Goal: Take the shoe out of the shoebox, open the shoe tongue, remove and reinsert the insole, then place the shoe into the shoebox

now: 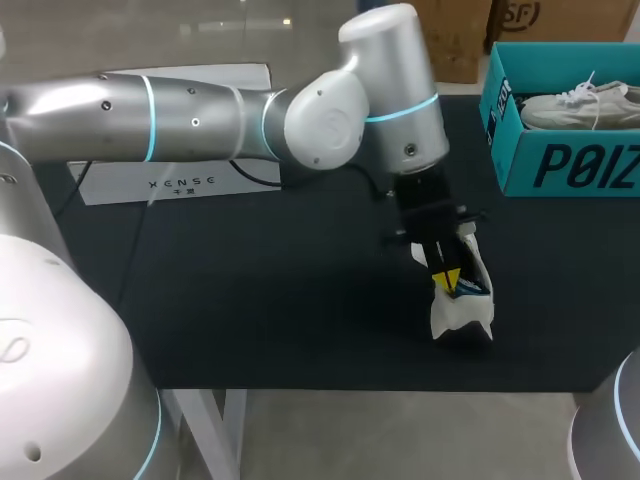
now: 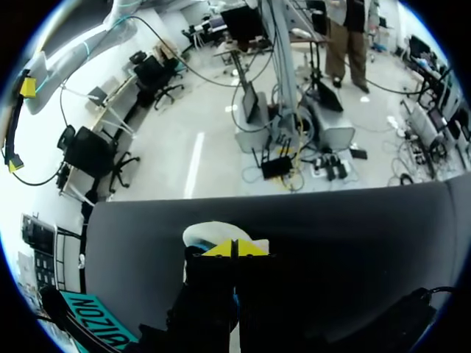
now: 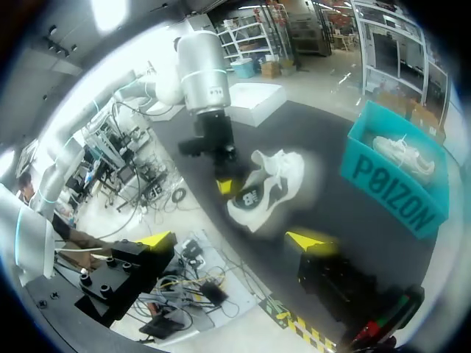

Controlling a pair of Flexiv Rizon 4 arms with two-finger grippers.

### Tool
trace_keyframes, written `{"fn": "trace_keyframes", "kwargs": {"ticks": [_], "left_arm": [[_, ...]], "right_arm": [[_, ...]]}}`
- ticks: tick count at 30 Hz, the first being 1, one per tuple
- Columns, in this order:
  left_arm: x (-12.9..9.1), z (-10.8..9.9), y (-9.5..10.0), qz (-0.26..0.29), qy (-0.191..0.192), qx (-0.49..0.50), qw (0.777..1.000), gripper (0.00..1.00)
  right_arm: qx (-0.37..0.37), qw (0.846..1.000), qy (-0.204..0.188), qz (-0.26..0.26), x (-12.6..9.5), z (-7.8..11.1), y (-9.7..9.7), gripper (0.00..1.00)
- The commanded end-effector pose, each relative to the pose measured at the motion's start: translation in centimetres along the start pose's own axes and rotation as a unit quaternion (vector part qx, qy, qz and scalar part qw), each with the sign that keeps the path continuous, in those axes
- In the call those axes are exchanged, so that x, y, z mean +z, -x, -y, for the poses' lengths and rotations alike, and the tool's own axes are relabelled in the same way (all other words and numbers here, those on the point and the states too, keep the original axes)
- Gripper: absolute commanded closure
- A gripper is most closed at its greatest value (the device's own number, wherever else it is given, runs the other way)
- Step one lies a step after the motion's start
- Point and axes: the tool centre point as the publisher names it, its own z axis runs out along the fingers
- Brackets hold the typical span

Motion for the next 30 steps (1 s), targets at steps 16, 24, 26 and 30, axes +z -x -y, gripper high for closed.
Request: {"fn": "trace_keyframes", "kwargs": {"ticks": [16, 24, 26, 30], "left_arm": [[2.0, -1.3, 0.1, -0.037, 0.023, -0.042, 0.998, 1.00], [0.5, -1.5, 0.1, -0.041, 0.034, -0.043, 0.998, 1.00], [0.4, -1.6, 0.2, -0.042, 0.035, -0.042, 0.998, 1.00], [0.2, -1.7, 0.7, -0.046, 0.039, -0.036, 0.998, 1.00]], "right_arm": [[0.001, 1.000, -0.002, 0.000, 0.0, 0.0, 0.1, 0.00], [0.001, 1.000, -0.002, 0.000, 0.0, 0.0, 0.1, 0.00], [0.001, 1.000, -0.002, 0.000, 0.0, 0.0, 0.1, 0.00], [0.001, 1.000, -0.002, 0.000, 0.0, 0.0, 0.1, 0.00]]}}
